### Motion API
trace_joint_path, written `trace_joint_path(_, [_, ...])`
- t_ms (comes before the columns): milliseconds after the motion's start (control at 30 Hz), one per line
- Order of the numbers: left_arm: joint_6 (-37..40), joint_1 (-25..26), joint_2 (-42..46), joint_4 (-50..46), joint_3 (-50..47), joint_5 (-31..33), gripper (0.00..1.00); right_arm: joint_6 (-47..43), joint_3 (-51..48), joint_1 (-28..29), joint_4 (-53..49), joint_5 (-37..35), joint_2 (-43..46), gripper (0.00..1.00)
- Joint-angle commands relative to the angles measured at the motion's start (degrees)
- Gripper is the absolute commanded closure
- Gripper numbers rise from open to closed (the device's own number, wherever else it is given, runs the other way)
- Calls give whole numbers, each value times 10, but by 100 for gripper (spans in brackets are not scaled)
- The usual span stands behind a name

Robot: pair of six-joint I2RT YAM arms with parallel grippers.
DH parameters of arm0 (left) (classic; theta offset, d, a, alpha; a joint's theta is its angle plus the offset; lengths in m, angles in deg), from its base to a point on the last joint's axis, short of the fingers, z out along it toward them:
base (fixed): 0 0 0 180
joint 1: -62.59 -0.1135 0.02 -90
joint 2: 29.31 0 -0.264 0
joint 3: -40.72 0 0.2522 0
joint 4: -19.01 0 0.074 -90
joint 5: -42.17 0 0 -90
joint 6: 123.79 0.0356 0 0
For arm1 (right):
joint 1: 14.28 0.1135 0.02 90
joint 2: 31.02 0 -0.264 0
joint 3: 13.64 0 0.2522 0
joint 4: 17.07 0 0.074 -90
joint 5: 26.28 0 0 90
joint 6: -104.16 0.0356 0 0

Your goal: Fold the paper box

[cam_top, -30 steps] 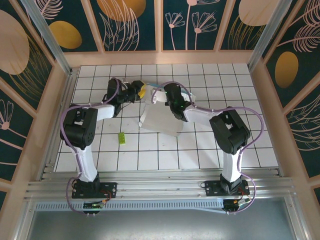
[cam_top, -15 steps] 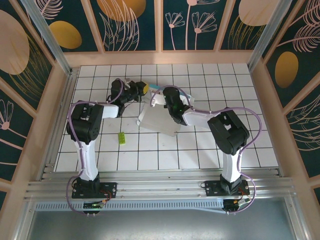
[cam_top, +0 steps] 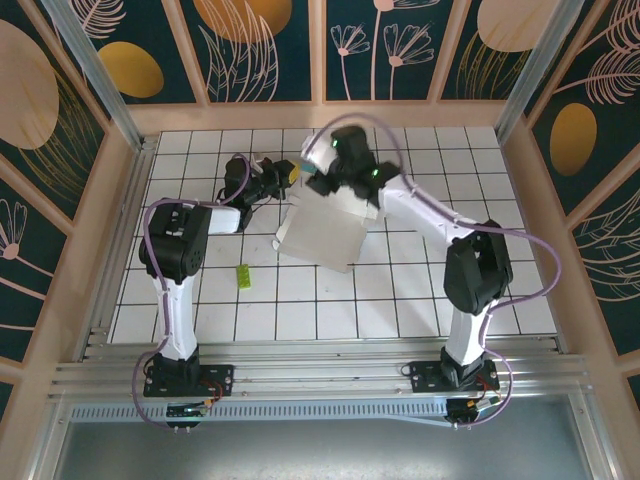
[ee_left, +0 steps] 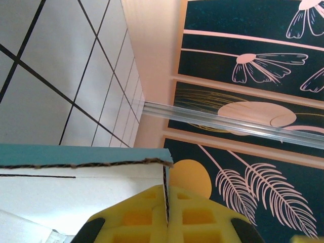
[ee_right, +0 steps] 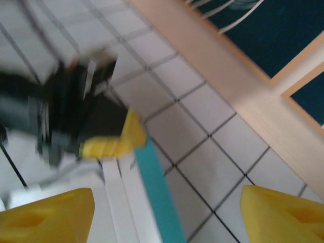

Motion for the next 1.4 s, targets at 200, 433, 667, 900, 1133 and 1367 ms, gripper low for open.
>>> trace_joint_path(200, [11, 4, 2, 2, 3, -8, 100, 231, 281, -115, -264, 290, -229, 31])
trace_joint_path(433, [13, 4, 0, -4, 3, -8, 98, 222, 213, -123, -217, 363, -240, 27])
trace_joint_path(667, [18, 4, 4, -7, 1, -4, 94, 216, 141, -126, -194, 383, -239, 38])
trace_joint_path(900, [34, 4, 14, -23, 0, -3, 80, 232, 91, -129, -163, 387, -228, 44])
trace_joint_path(1133, [209, -2, 93, -179, 8, 72, 52, 241, 77, -129, -152, 386, -213, 44])
trace_joint_path(1367, [523, -2, 160, -426, 82, 202, 53, 248, 66, -131, -142, 381, -203, 44])
